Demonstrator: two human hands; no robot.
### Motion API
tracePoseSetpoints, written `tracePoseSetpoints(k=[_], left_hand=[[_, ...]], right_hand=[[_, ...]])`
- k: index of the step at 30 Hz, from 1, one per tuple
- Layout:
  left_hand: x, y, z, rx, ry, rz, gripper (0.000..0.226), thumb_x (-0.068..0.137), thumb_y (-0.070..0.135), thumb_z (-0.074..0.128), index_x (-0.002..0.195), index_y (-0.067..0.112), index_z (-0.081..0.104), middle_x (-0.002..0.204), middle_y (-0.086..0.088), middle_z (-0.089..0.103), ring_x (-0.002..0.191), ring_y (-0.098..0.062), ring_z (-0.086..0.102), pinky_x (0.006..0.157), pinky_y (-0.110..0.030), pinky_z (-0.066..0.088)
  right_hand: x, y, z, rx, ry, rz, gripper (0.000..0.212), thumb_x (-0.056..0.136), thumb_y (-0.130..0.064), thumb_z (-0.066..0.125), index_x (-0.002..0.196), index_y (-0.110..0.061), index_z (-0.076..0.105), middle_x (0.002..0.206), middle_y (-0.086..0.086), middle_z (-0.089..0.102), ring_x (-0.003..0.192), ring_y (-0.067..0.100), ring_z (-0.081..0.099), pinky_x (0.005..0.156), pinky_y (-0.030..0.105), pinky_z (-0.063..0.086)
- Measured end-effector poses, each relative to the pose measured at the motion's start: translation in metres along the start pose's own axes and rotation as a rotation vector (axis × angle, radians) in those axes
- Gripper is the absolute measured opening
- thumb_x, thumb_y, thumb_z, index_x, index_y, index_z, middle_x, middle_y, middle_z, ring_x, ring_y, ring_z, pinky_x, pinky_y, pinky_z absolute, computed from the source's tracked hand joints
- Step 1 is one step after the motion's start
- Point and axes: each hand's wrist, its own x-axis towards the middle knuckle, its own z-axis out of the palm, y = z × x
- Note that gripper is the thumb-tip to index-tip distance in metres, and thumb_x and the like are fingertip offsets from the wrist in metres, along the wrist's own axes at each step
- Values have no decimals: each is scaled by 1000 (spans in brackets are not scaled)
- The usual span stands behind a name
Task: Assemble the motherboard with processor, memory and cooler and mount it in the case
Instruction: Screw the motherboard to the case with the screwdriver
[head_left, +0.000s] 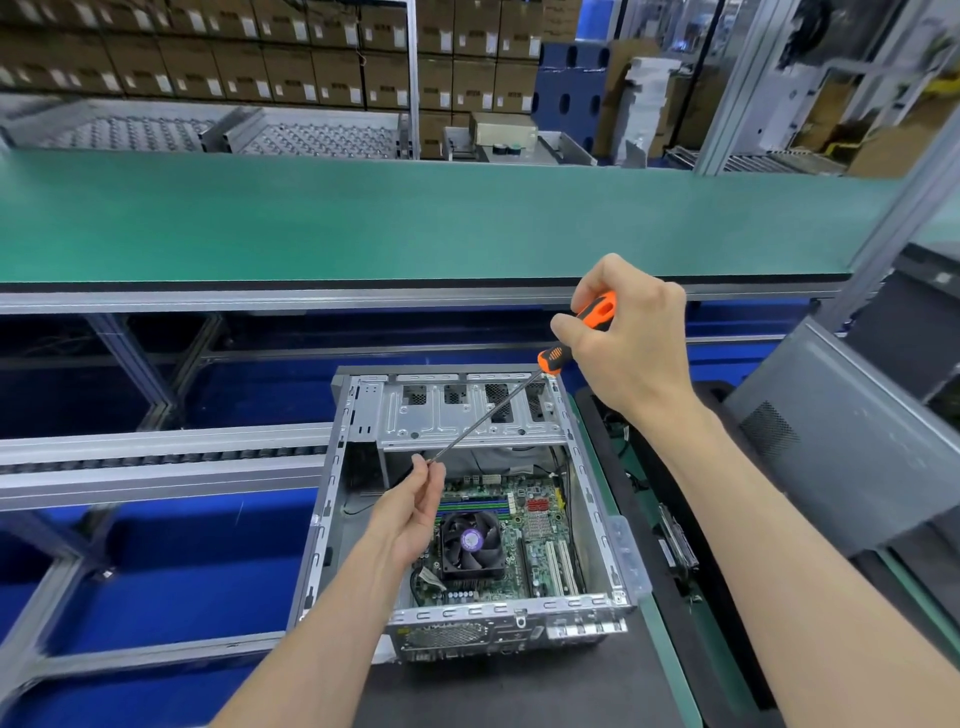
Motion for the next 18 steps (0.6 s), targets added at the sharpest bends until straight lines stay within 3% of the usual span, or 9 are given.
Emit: tracePoseSetpoints(k=[3, 6, 9, 14, 18], left_hand=[[-2, 1, 2, -70, -23, -13, 15, 90, 6, 67, 100, -5, 67, 88, -16, 75, 85, -23, 75, 69, -27, 62], [-2, 2, 1, -140, -42, -25, 23, 84, 3, 69, 105, -6, 66, 95, -18, 75, 95, -24, 74, 66, -26, 62], [-1, 3, 1, -188, -64, -18, 35, 73, 2, 72, 107, -6, 67, 100, -19, 74, 96, -24, 74, 68, -26, 62], [2, 5, -1, -241, -71, 11, 33, 72, 7, 74, 103, -3, 70, 104, -15, 75, 91, -19, 75, 67, -23, 62], [6, 4, -3, -198, -69, 29, 28, 70, 8, 76, 95, -5, 73, 98, -15, 75, 90, -18, 75, 65, -22, 61]], right_hand=[[1, 0, 1, 17, 6, 5, 18, 77, -12, 75, 75, -9, 57, 57, -8, 49, 53, 9, 43, 60, 12, 34], [1, 1, 1, 25, -16, 10, 18, 77, -14, 75, 76, -11, 57, 59, -9, 49, 57, 16, 45, 63, 26, 34], [1, 3, 2, 34, -20, 14, 18, 77, -14, 75, 75, -12, 57, 59, -9, 49, 59, 19, 45, 64, 27, 33], [1, 7, 4, 21, -28, 45, 18, 77, -16, 74, 75, -13, 56, 62, -6, 50, 68, 28, 48, 68, 32, 39], [1, 8, 2, 45, -30, 35, 19, 77, -15, 75, 74, -14, 56, 59, -8, 49, 59, 17, 46, 62, 25, 35]])
